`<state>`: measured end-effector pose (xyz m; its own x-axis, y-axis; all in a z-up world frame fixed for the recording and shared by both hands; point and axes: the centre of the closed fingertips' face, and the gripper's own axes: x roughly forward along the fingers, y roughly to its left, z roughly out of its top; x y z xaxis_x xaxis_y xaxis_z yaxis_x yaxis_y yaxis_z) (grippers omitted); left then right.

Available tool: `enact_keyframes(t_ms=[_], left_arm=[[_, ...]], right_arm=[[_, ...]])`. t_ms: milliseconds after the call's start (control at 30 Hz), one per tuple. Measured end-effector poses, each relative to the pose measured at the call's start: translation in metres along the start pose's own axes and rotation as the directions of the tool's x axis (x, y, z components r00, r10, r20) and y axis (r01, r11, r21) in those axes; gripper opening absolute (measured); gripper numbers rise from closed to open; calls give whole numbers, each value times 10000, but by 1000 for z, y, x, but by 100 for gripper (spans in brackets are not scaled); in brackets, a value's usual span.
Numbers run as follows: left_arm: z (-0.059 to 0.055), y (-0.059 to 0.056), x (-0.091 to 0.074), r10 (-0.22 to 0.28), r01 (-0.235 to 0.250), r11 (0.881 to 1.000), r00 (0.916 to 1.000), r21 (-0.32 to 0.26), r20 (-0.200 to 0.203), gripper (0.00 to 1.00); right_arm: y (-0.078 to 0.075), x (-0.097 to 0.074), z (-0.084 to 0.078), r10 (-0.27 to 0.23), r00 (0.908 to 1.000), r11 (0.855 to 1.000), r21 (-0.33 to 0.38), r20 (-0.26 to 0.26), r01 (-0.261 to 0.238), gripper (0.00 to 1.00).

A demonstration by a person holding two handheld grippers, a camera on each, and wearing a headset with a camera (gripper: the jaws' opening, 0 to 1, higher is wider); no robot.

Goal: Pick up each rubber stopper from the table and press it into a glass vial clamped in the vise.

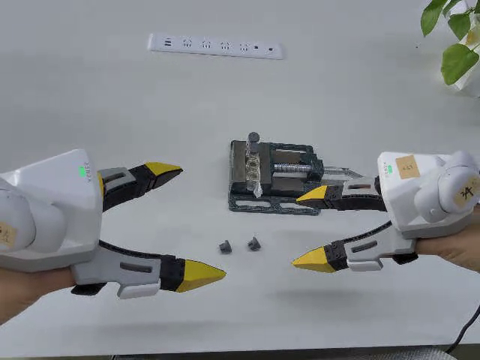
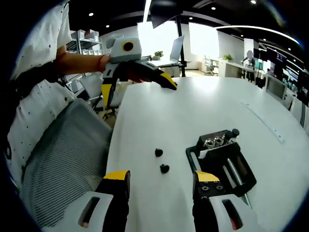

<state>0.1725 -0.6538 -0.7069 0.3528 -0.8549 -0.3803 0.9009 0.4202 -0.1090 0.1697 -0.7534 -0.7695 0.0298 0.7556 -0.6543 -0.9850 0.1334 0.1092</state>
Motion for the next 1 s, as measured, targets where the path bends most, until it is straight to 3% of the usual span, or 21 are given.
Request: enact_keyframes(t_ms=[567, 1000], left_arm=[[-4, -2, -1, 32, -32, 9999, 10000, -129, -17, 85], [-6, 0, -1, 81, -81, 9997, 10000, -250, -6, 84]], right_arm=[[2, 35, -8, 454, 9976, 9980, -427, -518, -476, 33], [-5, 58, -16, 1111, 9856, 9844, -1219, -1276, -1268, 23]])
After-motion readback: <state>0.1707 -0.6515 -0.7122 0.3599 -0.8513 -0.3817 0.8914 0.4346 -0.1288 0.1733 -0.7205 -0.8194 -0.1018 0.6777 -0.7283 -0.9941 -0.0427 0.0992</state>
